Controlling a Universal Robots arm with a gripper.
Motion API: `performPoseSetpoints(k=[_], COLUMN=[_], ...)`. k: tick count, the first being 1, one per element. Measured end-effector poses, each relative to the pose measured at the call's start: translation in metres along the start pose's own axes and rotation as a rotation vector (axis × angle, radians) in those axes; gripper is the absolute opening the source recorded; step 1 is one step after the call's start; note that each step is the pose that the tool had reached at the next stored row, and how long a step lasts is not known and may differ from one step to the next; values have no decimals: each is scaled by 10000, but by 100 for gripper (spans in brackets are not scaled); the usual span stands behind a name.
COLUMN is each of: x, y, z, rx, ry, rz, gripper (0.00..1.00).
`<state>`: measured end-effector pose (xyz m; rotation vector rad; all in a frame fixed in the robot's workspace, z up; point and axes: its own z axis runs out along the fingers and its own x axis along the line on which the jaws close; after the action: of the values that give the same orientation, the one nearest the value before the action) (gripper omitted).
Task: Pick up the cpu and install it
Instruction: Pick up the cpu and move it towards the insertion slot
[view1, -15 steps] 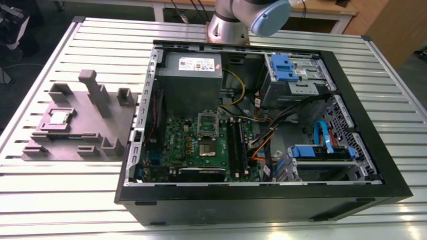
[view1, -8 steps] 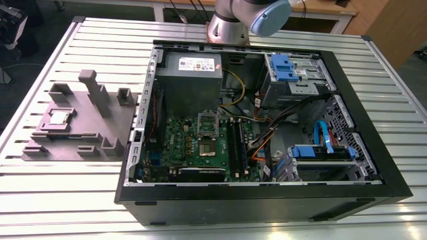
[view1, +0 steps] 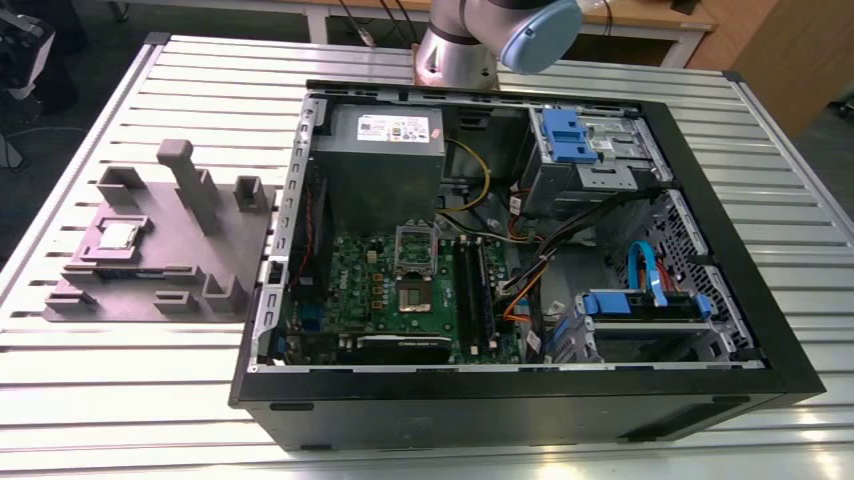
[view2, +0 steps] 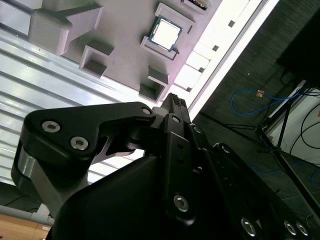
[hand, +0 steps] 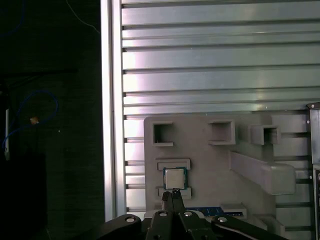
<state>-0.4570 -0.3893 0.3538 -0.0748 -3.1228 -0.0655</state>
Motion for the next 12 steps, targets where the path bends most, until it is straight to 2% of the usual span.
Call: performPoseSetpoints(k=[3,4,5,6,8,11,12], x=[1,2,2,3,3,4,5], y=[0,0,0,0,0,0,0], z=[0,0,0,0,0,0,0], rx=[0,0,0,0,0,0,0], ry=[0,0,0,0,0,0,0], rz=[0,0,0,0,0,0,0], gripper=[11,16,29,29,41,47,53])
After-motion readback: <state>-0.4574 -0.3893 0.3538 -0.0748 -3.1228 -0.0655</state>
